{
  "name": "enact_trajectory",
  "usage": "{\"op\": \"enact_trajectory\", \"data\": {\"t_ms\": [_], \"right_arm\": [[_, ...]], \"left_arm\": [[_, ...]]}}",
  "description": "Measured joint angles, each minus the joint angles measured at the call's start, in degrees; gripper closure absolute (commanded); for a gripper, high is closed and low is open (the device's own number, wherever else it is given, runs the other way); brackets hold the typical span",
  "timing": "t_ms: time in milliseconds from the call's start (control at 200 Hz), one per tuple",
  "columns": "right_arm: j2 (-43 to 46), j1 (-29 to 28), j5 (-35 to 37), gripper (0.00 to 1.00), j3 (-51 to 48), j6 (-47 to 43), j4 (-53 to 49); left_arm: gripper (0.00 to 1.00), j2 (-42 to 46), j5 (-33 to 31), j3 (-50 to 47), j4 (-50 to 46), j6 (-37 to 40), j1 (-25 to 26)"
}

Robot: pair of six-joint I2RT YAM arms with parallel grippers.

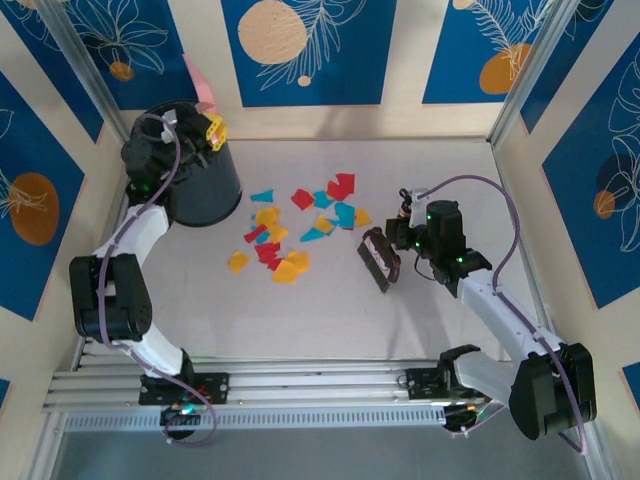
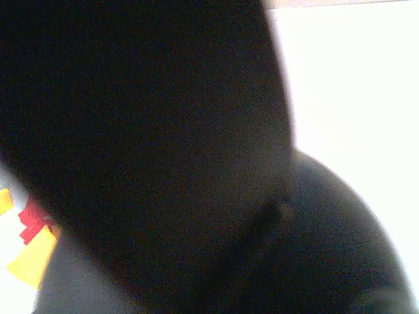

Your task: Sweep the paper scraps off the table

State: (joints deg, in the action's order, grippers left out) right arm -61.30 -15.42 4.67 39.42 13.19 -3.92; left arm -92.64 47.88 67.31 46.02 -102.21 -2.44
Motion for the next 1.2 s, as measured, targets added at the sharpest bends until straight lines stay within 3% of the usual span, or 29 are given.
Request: {"op": "enact_trajectory", "data": {"t_ms": [115, 310, 465, 645, 855, 1200], "right_arm": [[0.0, 0.0, -0.9, 1.0, 0.0, 1.2, 0.1], [0.0, 0.0, -3.4, 1.0, 0.2, 3.9, 0.6], [-0.2, -0.2, -6.6, 1.0, 1.3, 7.6, 3.2], [-4.8, -2.8, -10.3, 1.0, 4.3, 12.8, 7.2], [-13.4, -7.4, -13.4, 1.0, 8.3, 18.7, 11.1], [-29.7, -15.2, -15.7, 1.0, 18.4, 26.7, 17.2]], "left_arm": [[1.0, 2.5, 3.1, 3.4, -12.7, 11.6, 0.0], [1.0, 5.9, 5.0, 12.3, -41.0, 37.9, 0.1], [1.0, 7.5, 1.1, 18.5, -63.2, 58.9, 0.3], [1.0, 10.3, -6.3, 18.9, -80.4, 75.8, 1.4], [1.0, 14.9, -14.5, 16.4, -89.4, 85.6, 3.7], [1.0, 19.5, -19.9, 10.5, -92.5, 90.1, 4.7]]}}
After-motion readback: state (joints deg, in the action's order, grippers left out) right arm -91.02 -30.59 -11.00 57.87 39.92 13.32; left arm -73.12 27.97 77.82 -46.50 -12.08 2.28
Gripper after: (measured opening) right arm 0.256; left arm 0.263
